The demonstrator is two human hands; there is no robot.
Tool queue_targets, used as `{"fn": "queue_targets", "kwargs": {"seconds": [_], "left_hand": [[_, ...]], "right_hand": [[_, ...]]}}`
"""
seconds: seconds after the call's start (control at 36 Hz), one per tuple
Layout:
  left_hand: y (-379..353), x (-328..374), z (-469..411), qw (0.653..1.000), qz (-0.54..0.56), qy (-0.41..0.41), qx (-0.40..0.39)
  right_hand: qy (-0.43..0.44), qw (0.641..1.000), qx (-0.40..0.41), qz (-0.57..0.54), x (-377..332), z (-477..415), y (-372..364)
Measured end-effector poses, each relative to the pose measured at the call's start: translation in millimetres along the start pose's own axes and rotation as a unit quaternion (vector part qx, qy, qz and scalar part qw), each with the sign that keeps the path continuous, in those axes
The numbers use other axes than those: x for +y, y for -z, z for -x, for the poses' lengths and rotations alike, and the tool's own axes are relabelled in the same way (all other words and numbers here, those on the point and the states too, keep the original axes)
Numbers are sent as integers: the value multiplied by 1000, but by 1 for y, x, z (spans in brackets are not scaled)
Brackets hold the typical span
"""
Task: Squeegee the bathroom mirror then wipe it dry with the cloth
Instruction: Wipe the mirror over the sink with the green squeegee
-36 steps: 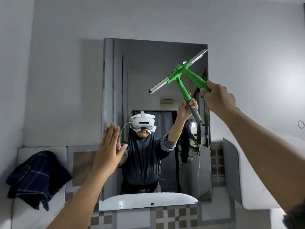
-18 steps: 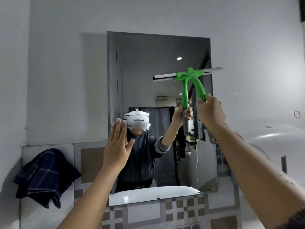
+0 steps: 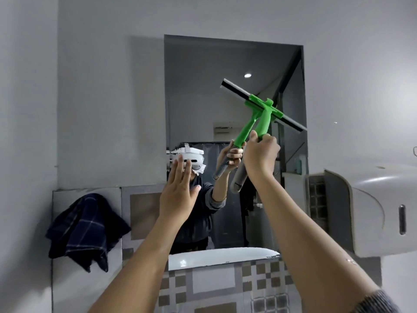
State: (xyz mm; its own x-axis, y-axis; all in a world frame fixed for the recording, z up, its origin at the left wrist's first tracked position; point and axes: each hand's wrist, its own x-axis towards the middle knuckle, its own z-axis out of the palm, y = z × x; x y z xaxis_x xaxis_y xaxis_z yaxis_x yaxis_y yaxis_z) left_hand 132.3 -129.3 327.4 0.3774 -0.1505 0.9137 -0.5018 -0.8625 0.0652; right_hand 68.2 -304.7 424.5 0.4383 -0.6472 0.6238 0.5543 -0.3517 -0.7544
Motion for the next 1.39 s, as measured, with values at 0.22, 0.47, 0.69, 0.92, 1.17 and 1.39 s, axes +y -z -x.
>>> {"fn": "queue_targets", "kwargs": {"seconds": [0.22, 0.47, 0.69, 0.92, 1.17, 1.39], "left_hand": [[5, -5, -1, 999, 4, -2, -40], [3, -6, 0, 999, 14, 1, -36], [1, -3, 3, 999, 15, 6, -35], [-14, 2, 21, 998, -26, 35, -51], [-12, 14, 28, 996, -29, 63, -62], [-15, 16, 32, 995, -22, 76, -56]], "right_hand": [[22, 999, -30, -2, -33, 27, -34], [126, 985, -86, 85, -38, 39, -50], [204, 956, -133, 166, -20, 33, -35], [267, 918, -176, 235, -7, 24, -15], [323, 879, -214, 278, 6, 4, 6], [403, 819, -196, 358, 8, -29, 38]]}}
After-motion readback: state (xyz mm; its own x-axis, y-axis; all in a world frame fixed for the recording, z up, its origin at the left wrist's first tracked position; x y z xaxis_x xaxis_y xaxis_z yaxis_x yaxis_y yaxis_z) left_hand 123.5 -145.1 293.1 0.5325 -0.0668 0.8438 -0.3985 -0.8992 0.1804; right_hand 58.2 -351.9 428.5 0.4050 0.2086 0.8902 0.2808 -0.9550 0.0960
